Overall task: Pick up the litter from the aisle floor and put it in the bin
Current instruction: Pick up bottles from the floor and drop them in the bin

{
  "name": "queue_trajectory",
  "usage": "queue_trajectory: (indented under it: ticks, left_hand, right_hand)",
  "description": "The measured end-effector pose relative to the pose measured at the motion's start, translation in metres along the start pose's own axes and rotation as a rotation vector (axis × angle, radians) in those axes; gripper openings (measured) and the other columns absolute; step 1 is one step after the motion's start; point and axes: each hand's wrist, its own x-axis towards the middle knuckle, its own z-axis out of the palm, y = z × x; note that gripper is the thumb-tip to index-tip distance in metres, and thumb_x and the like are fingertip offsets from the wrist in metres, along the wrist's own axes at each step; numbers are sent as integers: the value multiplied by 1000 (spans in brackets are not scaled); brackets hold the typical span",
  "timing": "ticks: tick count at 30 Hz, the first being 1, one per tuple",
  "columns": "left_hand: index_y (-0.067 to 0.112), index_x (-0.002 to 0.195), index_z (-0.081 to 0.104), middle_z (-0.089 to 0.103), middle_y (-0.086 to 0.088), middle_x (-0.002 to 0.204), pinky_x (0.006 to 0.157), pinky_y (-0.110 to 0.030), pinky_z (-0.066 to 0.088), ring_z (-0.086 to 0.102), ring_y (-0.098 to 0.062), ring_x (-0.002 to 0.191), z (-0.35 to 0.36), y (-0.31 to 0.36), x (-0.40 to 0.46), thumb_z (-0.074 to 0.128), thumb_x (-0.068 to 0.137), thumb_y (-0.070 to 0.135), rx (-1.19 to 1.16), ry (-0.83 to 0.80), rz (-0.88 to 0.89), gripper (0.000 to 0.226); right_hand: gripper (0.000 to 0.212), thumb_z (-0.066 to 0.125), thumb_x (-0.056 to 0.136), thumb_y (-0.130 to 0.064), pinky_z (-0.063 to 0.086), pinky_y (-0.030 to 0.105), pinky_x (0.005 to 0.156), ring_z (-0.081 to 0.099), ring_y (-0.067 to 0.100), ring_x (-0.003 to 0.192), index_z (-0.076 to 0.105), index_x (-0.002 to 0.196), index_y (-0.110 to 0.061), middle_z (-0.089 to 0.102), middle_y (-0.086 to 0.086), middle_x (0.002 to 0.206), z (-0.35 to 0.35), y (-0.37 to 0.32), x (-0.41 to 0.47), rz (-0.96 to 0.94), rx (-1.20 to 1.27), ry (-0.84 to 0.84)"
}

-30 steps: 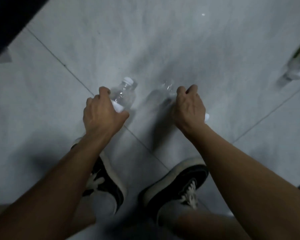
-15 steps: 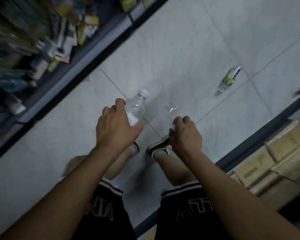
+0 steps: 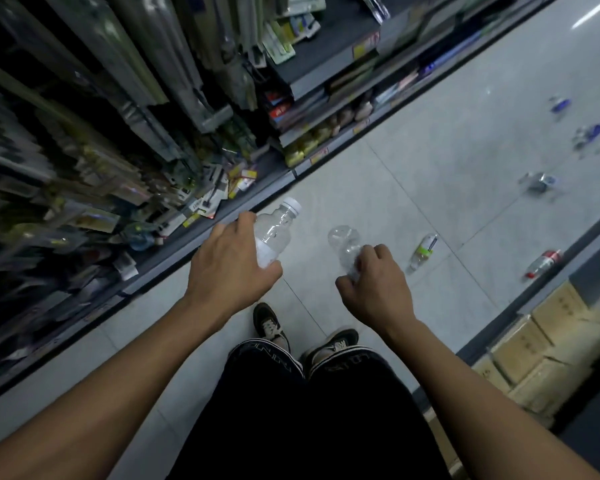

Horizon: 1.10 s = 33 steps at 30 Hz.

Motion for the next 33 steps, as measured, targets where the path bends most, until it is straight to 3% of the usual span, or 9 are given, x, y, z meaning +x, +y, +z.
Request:
queue_trajectory:
  ticks: [6, 11, 15, 18, 25, 29, 33]
  left_hand:
    - [26, 117, 38, 63, 2, 106, 64, -33, 34, 38, -14, 89, -16, -8, -22, 66, 70, 55, 2, 17, -132, 62]
    - [29, 116, 40, 58, 6, 97, 63, -32, 37, 47, -17, 89, -18, 2, -44, 65, 67, 57, -13, 92, -352, 62]
    - [30, 109, 40, 47, 10, 85, 59, -31, 34, 43, -15, 80, -18, 21, -64, 64, 65, 55, -12, 192, -558, 55]
    - [31, 114, 42, 50, 11, 85, 57, -30, 35, 46, -14, 79, -14, 38, -84, 64, 66, 55, -45, 262, -710, 58]
    - [27, 117, 44, 47, 11, 83, 55, -29, 34, 47, -15, 78, 2, 72, -147, 65, 67, 56, -88, 452, -1048, 61]
    - [30, 117, 41, 46, 12, 83, 51, -25, 28, 47, -12, 78, 6, 83, -198, 64, 67, 60, -135, 536, -1239, 63]
    - [32, 116, 40, 50, 13, 84, 49, -20, 24, 48, -11, 78, 15, 95, -252, 63, 67, 60, -162, 630, -1381, 61]
  right_hand:
    - [21, 57, 77, -17, 36, 39, 56, 47, 30, 66, 37, 82, -17, 46, -2, 74, -18, -19, 6, -108, 38, -101]
    - [28, 61, 76, -16, 31, 37, 55, 48, 27, 70, 41, 95, -20, 51, -5, 79, -27, -31, 26, -267, 11, -179]
    - [53, 60, 76, -12, 41, 36, 75, 53, 30, 102, 47, 127, -14, 60, 6, 109, -34, -45, 54, -532, -18, -261]
    - [55, 60, 77, -14, 45, 35, 83, 50, 27, 112, 51, 132, -14, 55, 5, 118, -39, -57, 67, -684, -108, -320]
    - [53, 59, 77, -17, 45, 33, 80, 53, 25, 112, 52, 130, -19, 56, 2, 121, -38, -85, 57, -1034, -264, -458]
    - [41, 54, 77, -13, 35, 31, 71, 57, 29, 102, 54, 118, -18, 59, 5, 114, -31, -104, 23, -1196, -297, -504]
    - [36, 55, 76, -13, 37, 32, 68, 60, 31, 93, 55, 111, -18, 62, 4, 108, -24, -115, -20, -1340, -321, -579]
